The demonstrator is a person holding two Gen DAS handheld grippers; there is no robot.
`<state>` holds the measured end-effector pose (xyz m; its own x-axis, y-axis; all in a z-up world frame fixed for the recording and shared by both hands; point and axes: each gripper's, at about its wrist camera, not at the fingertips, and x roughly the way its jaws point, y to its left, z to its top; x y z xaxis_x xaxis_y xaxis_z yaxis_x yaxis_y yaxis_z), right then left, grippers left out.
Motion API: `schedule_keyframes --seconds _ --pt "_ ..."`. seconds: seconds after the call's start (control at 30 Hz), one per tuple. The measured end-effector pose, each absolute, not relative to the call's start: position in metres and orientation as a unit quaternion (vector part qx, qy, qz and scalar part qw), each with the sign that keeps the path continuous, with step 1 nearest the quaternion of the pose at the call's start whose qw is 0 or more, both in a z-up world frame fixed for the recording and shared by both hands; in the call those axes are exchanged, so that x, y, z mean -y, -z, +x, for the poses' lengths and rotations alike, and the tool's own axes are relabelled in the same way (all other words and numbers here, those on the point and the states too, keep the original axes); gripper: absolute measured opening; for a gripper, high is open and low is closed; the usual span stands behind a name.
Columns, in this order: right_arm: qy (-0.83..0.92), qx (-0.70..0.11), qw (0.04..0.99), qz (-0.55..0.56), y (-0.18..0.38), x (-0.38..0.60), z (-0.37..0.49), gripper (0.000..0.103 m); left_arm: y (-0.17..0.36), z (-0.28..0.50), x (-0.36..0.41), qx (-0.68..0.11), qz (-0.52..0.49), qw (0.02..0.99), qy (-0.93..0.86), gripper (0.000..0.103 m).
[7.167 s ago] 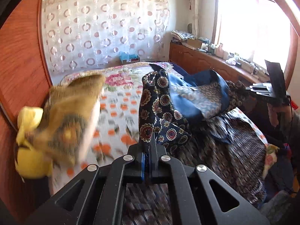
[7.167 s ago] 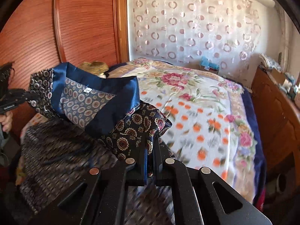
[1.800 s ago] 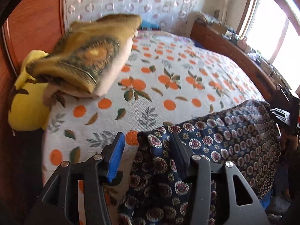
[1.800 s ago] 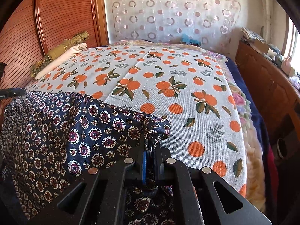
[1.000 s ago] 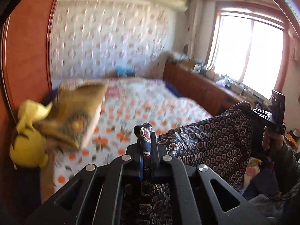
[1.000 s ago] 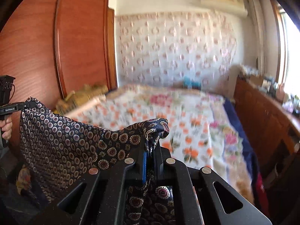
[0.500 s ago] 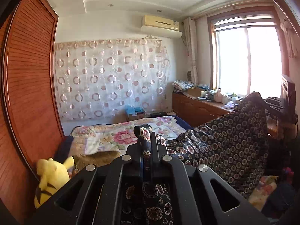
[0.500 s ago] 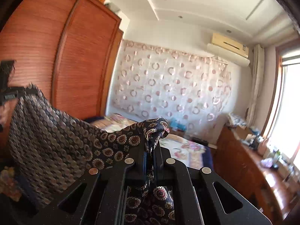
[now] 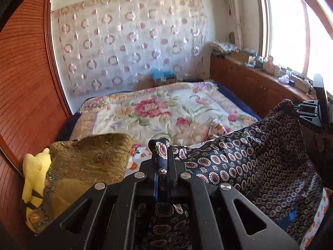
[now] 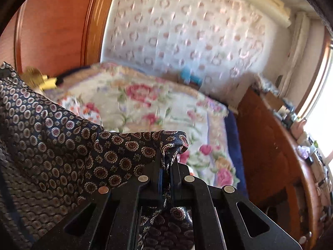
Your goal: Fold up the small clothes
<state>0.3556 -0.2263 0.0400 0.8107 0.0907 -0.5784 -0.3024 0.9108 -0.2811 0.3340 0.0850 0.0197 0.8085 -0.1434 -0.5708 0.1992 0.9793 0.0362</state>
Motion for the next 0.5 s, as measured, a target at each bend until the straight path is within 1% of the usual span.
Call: schedule_keyframes --seconds 0.2,0.27,0.4,0.5 --pt "-0.121 -0.318 0.925 -0.168 -0.023 0.216 0.426 0.005 -0.009 0.351 -0.079 -0.308 0.054 0.947 0.077 0.006" --pt "-0.125 -0.323 0.924 -0.159 -0.015 0.231 0.415 0.005 -0.008 0.352 -0.075 -0.309 0.061 0.946 0.078 0.006" --pt "-0.13 -0.334 0.922 -0.149 -0.011 0.266 0.424 0.005 -0.008 0.354 -0.072 -0.312 0.066 0.944 0.081 0.006" --pt "-0.132 -0.339 0.92 -0.142 -0.002 0.272 0.429 0.005 -0.007 0.36 -0.072 -0.314 0.067 0.944 0.081 0.006"
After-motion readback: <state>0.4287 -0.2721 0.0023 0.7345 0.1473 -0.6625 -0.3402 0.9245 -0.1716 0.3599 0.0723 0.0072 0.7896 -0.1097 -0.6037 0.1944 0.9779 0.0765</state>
